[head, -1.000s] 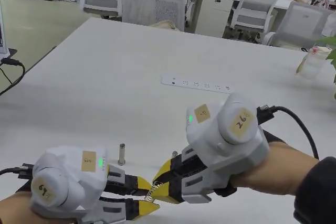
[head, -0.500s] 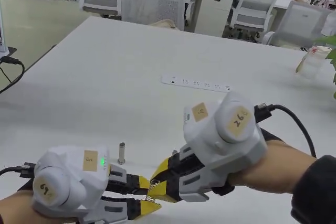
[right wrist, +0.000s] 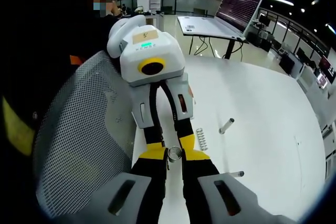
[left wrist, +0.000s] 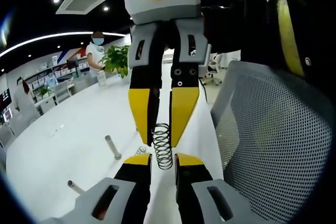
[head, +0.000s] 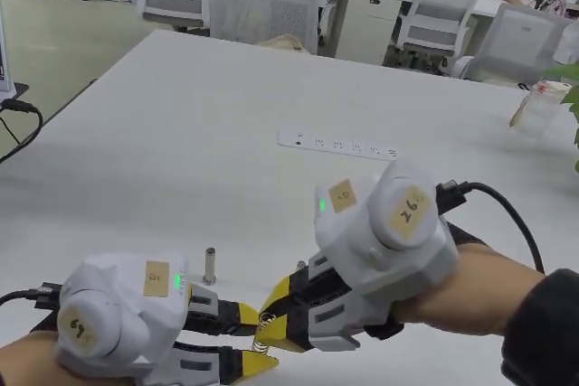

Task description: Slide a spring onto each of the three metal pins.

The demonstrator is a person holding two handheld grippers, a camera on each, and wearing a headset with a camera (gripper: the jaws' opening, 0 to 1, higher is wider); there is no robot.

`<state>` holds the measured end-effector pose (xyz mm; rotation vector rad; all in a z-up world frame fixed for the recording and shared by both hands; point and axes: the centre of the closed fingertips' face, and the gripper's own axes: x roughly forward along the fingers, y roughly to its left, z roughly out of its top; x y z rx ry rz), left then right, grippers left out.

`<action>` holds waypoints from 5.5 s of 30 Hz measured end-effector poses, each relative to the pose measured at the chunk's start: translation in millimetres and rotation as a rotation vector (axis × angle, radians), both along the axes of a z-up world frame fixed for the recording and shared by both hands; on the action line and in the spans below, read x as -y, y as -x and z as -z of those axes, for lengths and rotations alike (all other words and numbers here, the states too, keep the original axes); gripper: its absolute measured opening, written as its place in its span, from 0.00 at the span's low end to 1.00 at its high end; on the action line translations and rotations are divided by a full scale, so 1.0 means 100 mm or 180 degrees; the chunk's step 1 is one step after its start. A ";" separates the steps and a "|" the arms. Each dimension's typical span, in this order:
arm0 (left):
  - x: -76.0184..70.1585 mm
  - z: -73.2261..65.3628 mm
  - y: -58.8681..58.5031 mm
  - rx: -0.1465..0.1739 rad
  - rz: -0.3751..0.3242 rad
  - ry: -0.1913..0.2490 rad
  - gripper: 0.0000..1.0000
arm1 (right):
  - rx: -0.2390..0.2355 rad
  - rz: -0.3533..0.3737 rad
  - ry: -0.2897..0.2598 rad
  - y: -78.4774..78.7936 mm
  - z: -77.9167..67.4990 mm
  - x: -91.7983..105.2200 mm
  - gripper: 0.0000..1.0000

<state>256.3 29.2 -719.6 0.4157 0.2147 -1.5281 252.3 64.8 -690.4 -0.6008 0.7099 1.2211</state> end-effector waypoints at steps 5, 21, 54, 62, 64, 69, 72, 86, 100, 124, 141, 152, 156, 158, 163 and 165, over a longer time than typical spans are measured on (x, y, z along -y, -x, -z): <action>-0.02 -0.01 -0.01 -0.0059 -0.0036 0.0025 0.15 | 0.0020 0.0033 0.0003 -0.02 -0.02 0.05 0.08; -0.21 -0.17 -0.22 -0.0213 -0.0381 0.0329 0.26 | 0.0092 0.0302 0.0037 -0.15 -0.11 0.44 0.08; -0.60 -0.07 -0.43 -0.0461 -0.1022 0.0556 0.51 | 0.0199 0.0972 -0.0013 -0.34 -0.22 1.23 0.08; -0.61 -0.08 -0.44 -0.0465 -0.1051 0.0572 0.52 | 0.0261 0.1087 0.0005 -0.43 -0.30 1.39 0.08; -0.62 -0.09 -0.44 -0.0463 -0.1054 0.0572 0.53 | 0.0280 0.1125 0.0010 -0.47 -0.32 1.44 0.08; -0.64 -0.09 -0.46 -0.0466 -0.1083 0.0583 0.54 | 0.0285 0.1179 0.0023 -0.52 -0.30 1.52 0.08; -0.64 -0.09 -0.47 -0.0464 -0.1087 0.0583 0.54 | 0.0279 0.1193 0.0037 -0.54 -0.27 1.53 0.08; -0.70 -0.02 -0.51 -0.0443 -0.1167 0.0519 0.61 | 0.0247 0.1277 0.0050 -0.60 -0.18 1.59 0.08; -0.73 0.02 -0.57 -0.0478 -0.1283 0.0538 0.82 | 0.0216 0.1295 0.0064 -0.63 -0.12 1.60 0.08; -0.71 0.04 -0.58 -0.0529 -0.1305 0.0548 0.93 | 0.0108 0.1407 0.0024 -0.74 0.06 1.67 0.08; -0.72 0.05 -0.57 -0.0543 -0.1292 0.0518 0.90 | 0.0059 0.1429 0.0000 -0.74 0.13 1.67 0.08; -0.72 0.05 -0.56 -0.0560 -0.1270 0.0506 0.87 | 0.0038 0.1439 0.0005 -0.76 0.19 1.70 0.08; -0.72 0.05 -0.55 -0.0560 -0.1267 0.0504 0.87 | 0.0021 0.1448 0.0000 -0.77 0.24 1.70 0.08; -0.72 0.05 -0.55 -0.0563 -0.1267 0.0503 0.87 | 0.0013 0.1459 -0.0007 -0.78 0.25 1.70 0.08; -0.72 0.05 -0.55 -0.0560 -0.1270 0.0499 0.86 | 0.0006 0.1460 -0.0005 -0.78 0.30 1.70 0.08; -0.72 0.05 -0.55 -0.0566 -0.1271 0.0503 0.86 | 0.0006 0.1462 0.0005 -0.77 0.33 1.70 0.08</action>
